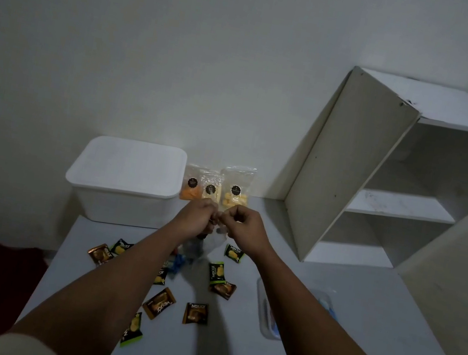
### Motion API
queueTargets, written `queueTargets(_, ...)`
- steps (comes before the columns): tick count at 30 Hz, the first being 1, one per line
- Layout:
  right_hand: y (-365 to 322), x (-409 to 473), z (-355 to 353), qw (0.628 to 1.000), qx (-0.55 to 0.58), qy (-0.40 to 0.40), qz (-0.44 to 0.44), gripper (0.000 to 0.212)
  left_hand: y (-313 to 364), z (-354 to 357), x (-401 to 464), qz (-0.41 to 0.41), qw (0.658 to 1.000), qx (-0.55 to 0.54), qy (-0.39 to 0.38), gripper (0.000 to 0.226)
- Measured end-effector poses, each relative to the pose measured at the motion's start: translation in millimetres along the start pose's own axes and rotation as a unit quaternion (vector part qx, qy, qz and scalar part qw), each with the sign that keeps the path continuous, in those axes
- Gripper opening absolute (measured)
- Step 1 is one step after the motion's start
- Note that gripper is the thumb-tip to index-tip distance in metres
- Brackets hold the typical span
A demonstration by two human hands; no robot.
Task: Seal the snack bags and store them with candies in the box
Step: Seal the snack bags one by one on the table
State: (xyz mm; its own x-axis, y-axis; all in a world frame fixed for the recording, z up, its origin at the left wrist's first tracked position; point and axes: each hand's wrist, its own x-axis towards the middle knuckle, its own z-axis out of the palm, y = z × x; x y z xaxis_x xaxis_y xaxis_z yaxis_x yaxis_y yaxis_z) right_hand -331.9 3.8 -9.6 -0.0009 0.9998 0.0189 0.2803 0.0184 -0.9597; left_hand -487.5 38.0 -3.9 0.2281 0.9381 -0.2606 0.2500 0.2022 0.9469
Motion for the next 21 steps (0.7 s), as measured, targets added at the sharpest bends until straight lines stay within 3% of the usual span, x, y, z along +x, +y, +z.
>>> queueTargets(6,-16,9,-4,0.999,-0.039,-0.015,-0.004,0.014,15,-4,-7,0.084,0.987,0.136,-0.035,0.035)
queueTargets(9,-24,15,-7,0.999,-0.047,0.000,-0.027,0.015,25,-7,-6,0.116,0.976,0.182,-0.013,0.029)
queueTargets(13,-37,21,-10,0.999,0.017,0.042,-0.006,0.014,42,-8,-4,0.161,0.953,0.255,0.003,0.029)
queueTargets(16,-47,22,-18,0.997,0.059,0.044,0.014,0.017,50,-8,-5,0.176,0.945,0.274,-0.009,0.030)
queueTargets(21,-53,26,-25,0.997,0.059,0.037,-0.015,0.023,53,-2,1,0.178,0.953,0.242,0.043,0.027)
